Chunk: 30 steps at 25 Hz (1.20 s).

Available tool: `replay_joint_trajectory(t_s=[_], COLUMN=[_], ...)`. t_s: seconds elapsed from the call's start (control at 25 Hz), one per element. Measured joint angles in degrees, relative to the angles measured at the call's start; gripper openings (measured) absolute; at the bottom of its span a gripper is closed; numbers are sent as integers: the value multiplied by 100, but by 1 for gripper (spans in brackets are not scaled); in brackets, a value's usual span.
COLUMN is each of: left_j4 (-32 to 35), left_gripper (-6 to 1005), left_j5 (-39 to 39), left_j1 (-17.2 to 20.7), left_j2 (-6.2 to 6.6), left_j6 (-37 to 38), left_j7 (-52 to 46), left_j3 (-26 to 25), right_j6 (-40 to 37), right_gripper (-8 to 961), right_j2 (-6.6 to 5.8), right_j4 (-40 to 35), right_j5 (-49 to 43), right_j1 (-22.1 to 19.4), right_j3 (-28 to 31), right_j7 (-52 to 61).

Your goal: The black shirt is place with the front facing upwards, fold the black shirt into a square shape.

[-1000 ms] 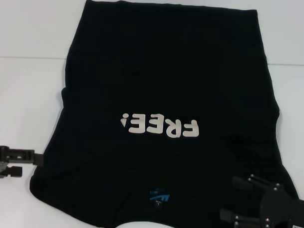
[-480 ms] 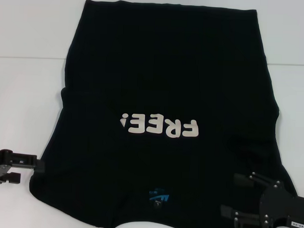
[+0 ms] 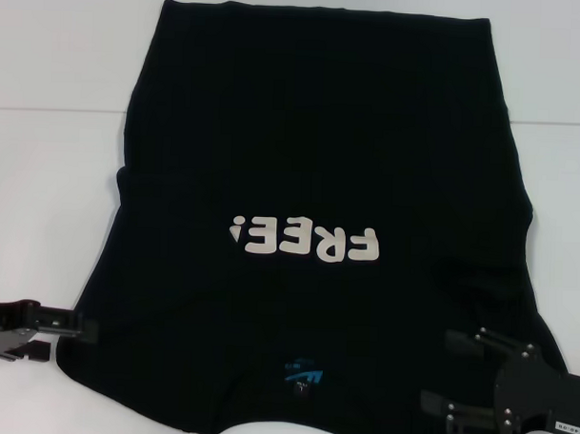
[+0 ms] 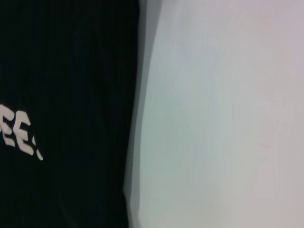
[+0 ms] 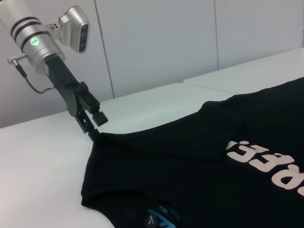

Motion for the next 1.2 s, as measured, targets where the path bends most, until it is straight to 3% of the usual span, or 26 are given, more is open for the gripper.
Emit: replay_joint_trajectory(t_s=[0.2,1.2], left_j4=[-26,-65], left_gripper=[927,865], left_j5=[3,-60], left_j1=[-24,-132], left_j2=[-39,-95], left_j6=[-155,-273], left_j7=[1,-55], left_j3=[262,541], right_j6=[0,-14], right_gripper=[914,913], right_j2=[3,6], right_j4=[0,2], right_j5=[10,37], right_j1=[18,112], right_j3=[0,15], right_j7=[-3,13])
